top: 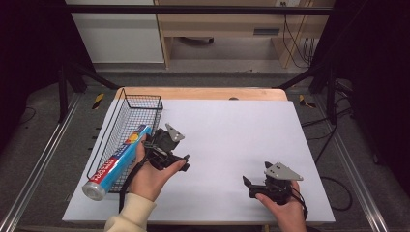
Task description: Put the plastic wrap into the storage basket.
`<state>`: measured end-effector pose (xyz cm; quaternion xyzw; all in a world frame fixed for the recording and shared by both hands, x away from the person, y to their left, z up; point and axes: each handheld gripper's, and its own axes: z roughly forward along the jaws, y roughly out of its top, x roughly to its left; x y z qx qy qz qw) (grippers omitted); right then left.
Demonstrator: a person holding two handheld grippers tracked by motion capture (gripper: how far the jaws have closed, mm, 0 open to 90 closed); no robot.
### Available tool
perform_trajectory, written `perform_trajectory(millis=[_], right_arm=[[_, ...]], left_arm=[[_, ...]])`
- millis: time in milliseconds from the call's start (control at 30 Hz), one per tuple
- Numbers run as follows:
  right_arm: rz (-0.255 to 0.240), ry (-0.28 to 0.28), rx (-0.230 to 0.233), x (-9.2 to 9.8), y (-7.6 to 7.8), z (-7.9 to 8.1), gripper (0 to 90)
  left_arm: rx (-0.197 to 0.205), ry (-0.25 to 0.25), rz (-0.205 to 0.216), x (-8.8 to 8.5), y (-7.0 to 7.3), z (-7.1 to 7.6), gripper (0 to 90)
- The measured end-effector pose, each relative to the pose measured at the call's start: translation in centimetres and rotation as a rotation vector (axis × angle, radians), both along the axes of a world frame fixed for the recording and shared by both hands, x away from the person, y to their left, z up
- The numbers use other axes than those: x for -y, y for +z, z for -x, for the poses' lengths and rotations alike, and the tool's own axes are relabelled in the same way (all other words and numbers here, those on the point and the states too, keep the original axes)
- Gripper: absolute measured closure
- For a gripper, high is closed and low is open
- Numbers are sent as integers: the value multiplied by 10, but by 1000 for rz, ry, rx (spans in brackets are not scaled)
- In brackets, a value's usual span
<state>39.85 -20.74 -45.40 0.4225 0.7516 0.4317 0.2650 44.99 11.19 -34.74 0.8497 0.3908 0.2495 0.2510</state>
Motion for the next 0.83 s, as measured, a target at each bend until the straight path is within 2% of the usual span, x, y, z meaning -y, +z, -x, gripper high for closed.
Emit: perform_trajectory(millis=[100, 167, 300, 333, 433, 567, 767, 833], right_arm=[[3, -11, -1, 2, 0, -1, 69], [8, -15, 2, 2, 0, -1, 62], [14, -30, 11, 5, 0, -2, 39], [11, -38, 13, 6, 0, -3, 40], [4, -52, 14, 8, 0, -3, 41], [2, -51, 14, 9, 0, -4, 41], [2, -48, 9, 10, 0, -3, 43], [1, -55, 9, 11, -1, -4, 48]], left_arm=[[2, -10, 9, 4, -7, 0, 59], [-4, -26, 18, 10, -19, -2, 58], [14, -50, 43, 14, -30, -4, 54], [24, -58, 57, 16, -37, -5, 54], [18, -70, 71, 20, -45, -5, 54], [20, -80, 69, 22, -51, -6, 53], [15, -63, 62, 22, -65, -6, 56], [28, -58, 63, 21, -69, -6, 57]])
